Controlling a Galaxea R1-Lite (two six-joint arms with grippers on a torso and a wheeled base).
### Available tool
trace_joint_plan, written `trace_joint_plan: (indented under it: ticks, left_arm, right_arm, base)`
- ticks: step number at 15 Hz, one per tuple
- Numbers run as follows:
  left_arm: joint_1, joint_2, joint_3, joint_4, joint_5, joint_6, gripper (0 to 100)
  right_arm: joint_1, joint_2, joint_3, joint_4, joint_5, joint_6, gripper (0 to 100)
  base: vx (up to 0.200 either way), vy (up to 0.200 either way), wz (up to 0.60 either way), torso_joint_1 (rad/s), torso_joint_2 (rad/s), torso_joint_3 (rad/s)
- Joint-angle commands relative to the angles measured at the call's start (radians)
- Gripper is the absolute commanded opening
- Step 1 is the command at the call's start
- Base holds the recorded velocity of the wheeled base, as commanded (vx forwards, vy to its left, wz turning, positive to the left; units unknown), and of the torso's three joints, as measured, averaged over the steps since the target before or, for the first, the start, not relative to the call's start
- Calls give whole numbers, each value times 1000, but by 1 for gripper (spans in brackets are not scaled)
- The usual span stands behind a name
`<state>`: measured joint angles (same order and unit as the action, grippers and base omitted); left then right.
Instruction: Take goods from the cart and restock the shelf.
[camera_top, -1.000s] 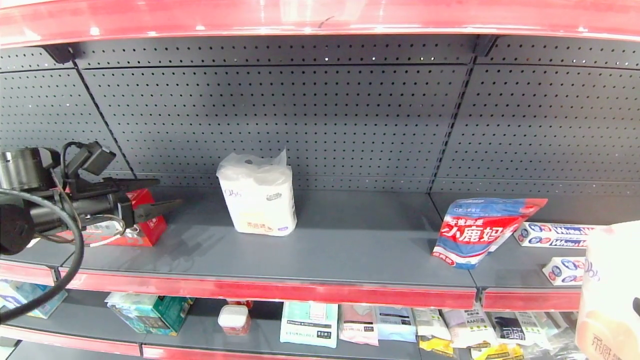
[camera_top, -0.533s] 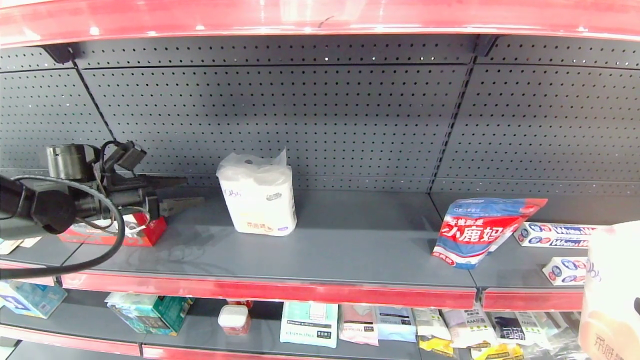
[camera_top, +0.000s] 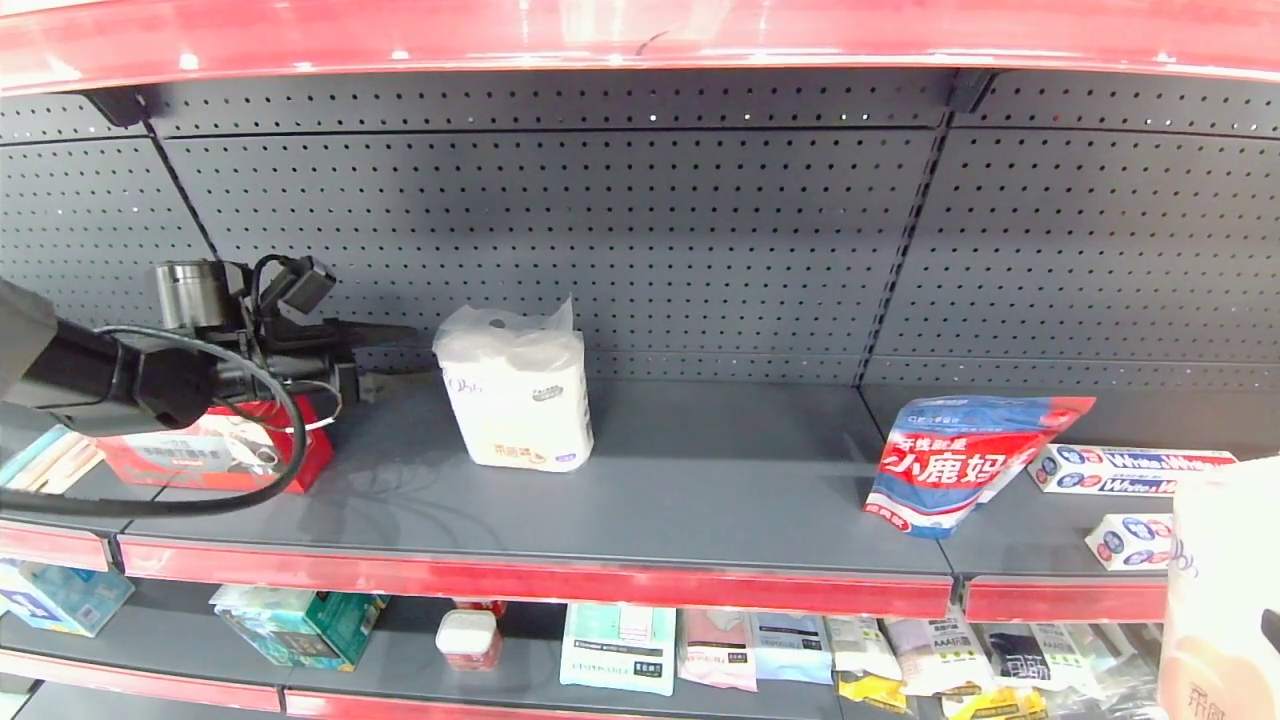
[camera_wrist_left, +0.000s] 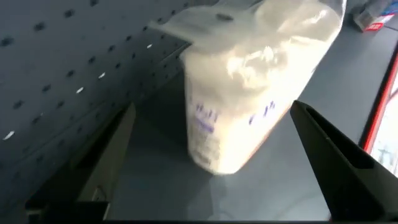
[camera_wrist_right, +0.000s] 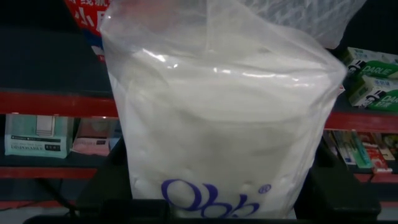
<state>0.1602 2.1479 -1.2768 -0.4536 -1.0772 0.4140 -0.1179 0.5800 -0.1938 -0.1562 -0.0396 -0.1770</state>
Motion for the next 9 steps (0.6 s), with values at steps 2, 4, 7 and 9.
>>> trace_joint_plan:
  ticks: [2,4,7,9]
  left_arm:
    - [-24,49,-67,16,-18,-1,100]
    - [-34,61,-85,18,-21,-1,100]
    - [-71,61,-95,29,-55,-15,100]
    - [-85,70,-98,30,-63,-15,100]
  right_arm:
    - [0,4,1,0,0,-6,0]
    - [-3,17,-1,-2,0,-6,0]
    - [-3,18,2,0,-2,-6,0]
    - [-3,21,1,0,-11,-6,0]
  base:
    - [0,0,0,0,0,0]
    - [0,0,0,0,0,0]
    - [0,0,0,0,0,0]
    - [0,0,0,0,0,0]
